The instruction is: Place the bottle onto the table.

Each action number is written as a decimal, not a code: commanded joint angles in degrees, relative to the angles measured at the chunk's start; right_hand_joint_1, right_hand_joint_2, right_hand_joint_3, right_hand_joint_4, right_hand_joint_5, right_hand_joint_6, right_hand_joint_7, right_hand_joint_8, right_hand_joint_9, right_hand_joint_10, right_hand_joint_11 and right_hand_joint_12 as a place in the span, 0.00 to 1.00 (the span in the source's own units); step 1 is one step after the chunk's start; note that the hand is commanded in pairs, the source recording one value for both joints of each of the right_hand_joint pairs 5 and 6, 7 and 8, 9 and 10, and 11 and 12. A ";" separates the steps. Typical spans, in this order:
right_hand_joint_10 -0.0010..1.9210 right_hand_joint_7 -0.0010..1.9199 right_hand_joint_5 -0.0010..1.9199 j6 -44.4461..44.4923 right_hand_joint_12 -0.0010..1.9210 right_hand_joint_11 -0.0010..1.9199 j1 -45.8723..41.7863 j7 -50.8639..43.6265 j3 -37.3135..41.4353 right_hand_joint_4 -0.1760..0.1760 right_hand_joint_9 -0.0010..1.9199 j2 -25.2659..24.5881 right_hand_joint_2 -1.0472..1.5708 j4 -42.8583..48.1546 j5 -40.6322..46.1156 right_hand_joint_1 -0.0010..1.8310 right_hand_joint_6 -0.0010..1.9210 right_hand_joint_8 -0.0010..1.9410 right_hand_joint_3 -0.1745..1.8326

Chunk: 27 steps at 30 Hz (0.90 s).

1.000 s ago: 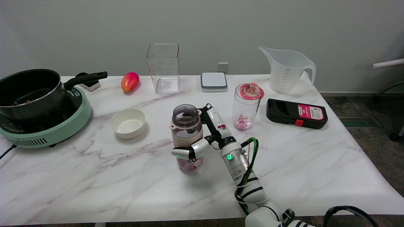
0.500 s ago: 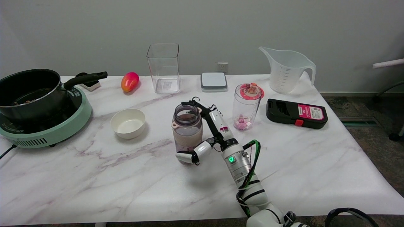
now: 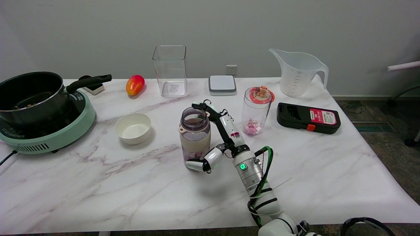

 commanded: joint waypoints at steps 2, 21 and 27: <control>0.27 0.29 0.12 -3.44 0.27 0.27 -2.24 -0.55 2.62 0.50 0.27 5.62 0.18 7.44 1.76 0.69 0.12 0.29 0.64; 0.17 0.17 0.00 -8.11 0.18 0.18 -2.40 -0.55 7.57 0.50 0.17 13.01 0.12 23.05 5.58 0.67 0.00 0.17 0.59; 0.21 0.19 0.00 -9.39 0.21 0.21 -3.57 -3.07 11.24 0.50 0.21 15.47 0.13 32.09 9.00 0.67 0.00 0.18 0.58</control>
